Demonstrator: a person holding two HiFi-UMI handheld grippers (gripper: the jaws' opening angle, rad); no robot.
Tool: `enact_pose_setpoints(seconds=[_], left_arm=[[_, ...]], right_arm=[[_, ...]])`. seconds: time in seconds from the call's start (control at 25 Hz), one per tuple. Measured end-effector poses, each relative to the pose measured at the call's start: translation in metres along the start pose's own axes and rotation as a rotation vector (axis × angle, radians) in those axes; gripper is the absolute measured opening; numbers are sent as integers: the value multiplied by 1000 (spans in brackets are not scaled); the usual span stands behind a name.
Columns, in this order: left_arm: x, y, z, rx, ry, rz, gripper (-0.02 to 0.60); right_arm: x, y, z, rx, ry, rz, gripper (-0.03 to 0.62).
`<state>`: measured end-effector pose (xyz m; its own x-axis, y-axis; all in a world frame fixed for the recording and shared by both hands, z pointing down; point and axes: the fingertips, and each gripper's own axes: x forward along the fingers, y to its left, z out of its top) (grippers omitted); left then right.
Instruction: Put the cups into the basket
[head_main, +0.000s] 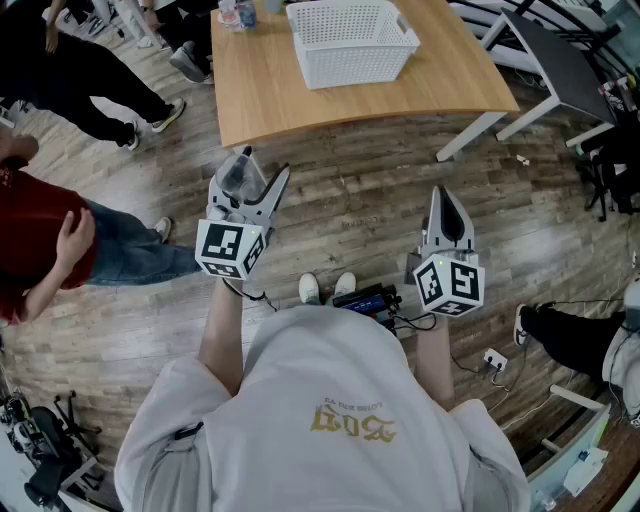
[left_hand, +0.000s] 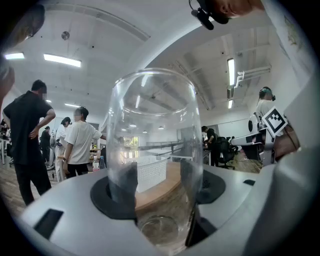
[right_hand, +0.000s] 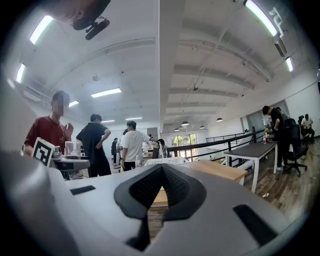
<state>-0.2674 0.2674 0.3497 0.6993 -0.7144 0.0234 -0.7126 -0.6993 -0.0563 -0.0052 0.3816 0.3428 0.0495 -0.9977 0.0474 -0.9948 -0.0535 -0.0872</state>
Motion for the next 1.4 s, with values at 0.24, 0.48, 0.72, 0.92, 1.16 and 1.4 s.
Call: enact_pose_setpoints(seconds=[0.24,0.48,0.72,0.92,1.16,1.4], left_arm=[[1,-6,6,1,-1,-5,293],[8,-8,6,8,2,-20,293],[6,-8,4,9,-4,-38,293],[12,-8,2,-1,6,-48,293],[20,-11,2,-4,19,-65,293],[40,-9,-1,-6,25,-58,293]], right_arm=[[5,-1,7,-3,-5,12,8],[12,-6,6,5,-9,2,8],[9,-4,3,1,-15,-17,8],[8,-8,1,6,-9,-35,8],[10,-13,-1,14,1,-45,8],[30,-23,-9,35,17,-27,9]])
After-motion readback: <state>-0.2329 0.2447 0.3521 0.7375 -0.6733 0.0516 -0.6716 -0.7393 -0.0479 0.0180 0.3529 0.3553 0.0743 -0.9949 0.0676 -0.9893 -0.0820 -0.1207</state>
